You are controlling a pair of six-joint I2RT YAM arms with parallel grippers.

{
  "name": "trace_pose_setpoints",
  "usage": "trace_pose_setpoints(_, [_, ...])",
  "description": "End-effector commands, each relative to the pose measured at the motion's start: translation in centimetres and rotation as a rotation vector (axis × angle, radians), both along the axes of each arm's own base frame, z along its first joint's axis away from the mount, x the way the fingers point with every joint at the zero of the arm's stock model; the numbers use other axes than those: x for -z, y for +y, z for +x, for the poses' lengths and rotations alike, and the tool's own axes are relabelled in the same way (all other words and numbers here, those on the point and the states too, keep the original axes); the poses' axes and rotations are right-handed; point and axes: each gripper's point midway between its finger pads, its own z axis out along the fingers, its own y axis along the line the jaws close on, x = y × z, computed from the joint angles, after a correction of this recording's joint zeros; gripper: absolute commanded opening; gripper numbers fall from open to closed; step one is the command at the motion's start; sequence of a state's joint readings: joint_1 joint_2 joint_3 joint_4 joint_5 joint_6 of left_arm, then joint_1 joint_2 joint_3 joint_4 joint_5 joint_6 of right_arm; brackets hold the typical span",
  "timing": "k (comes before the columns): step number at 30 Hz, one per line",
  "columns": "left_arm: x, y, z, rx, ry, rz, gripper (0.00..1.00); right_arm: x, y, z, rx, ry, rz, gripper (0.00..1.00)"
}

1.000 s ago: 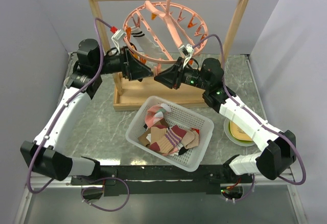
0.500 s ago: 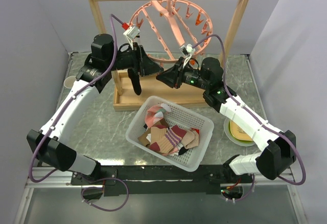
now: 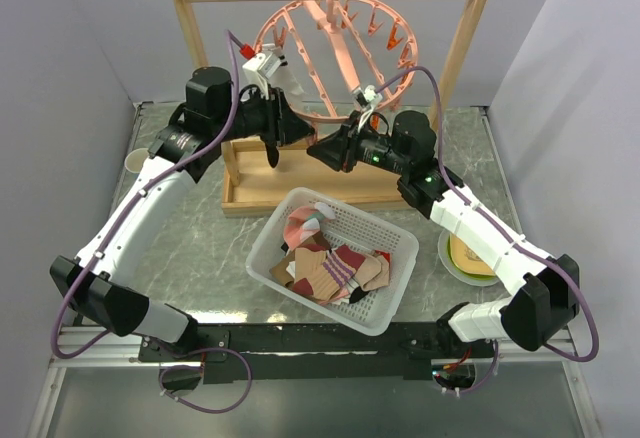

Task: Clip the socks to the hanger
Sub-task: Adjust the hanger on the clothesline.

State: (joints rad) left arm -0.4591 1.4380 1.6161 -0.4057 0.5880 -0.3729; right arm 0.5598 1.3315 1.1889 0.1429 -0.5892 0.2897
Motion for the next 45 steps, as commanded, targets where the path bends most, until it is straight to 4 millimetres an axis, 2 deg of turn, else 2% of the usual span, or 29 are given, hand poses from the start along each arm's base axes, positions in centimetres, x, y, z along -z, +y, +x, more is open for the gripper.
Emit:
trace_pose_setpoints(1, [-2.4, 1.1, 0.7, -0.073, -0.08, 0.004, 0.32, -4.4, 0.2, -0.2, -0.015, -0.104, 0.063, 0.17])
trace_pose_setpoints(4, [-2.8, 1.1, 0.7, -0.077, -0.083, -0.002, 0.3, -4.6, 0.0, -0.6, -0.013, -0.11, 0.076, 0.37])
trace_pose_setpoints(5, [-2.7, 1.1, 0.7, -0.079, -0.079, -0.003, 0.3, -4.1, -0.1, -0.6, -0.005, -0.105, 0.073, 0.43])
trace_pose_setpoints(6, [-2.7, 1.1, 0.7, -0.079, -0.078, -0.002, 0.3, -4.3, -0.3, -0.7, 0.0, -0.117, 0.083, 0.55])
trace_pose_setpoints(11, [-2.7, 1.1, 0.3, -0.069, -0.067, -0.009, 0.3, -3.4, -1.1, -1.6, 0.01, -0.11, 0.114, 0.85])
trace_pose_setpoints(12, [-2.7, 1.1, 0.2, -0.067, -0.069, -0.011, 0.31, -4.0, -1.1, -1.8, -0.001, -0.137, 0.143, 0.95])
trace_pose_setpoints(13, [-2.8, 1.1, 0.2, -0.066, -0.069, -0.013, 0.31, -3.2, -1.0, -2.2, -0.013, -0.111, 0.156, 1.0])
trace_pose_setpoints(18, [-3.0, 1.1, 0.1, -0.066, -0.07, -0.012, 0.31, -1.8, -1.1, -2.0, -0.024, -0.086, 0.204, 1.0])
trace_pose_setpoints(23, [-2.8, 1.4, 0.2, -0.081, -0.068, -0.007, 0.32, -1.1, -2.6, -0.1, 0.016, -0.114, 0.182, 1.0])
trace_pose_setpoints(28, [-2.0, 1.5, 0.7, -0.1, -0.057, 0.011, 0.34, -1.2, -3.3, 0.0, 0.04, -0.157, 0.123, 1.0])
trace_pose_setpoints(35, [-2.1, 2.1, 1.5, -0.143, -0.064, 0.02, 0.36, -1.8, -3.8, 0.7, 0.094, -0.192, 0.13, 1.0])
trace_pose_setpoints(40, [-0.8, 2.8, 3.0, -0.213, -0.056, 0.064, 0.37, -1.1, -5.4, -0.6, 0.182, -0.239, 0.018, 1.0])
trace_pose_setpoints(45, [-0.8, 4.0, 4.7, -0.32, -0.068, 0.089, 0.38, 0.1, -7.5, -1.7, 0.271, -0.302, -0.1, 1.0])
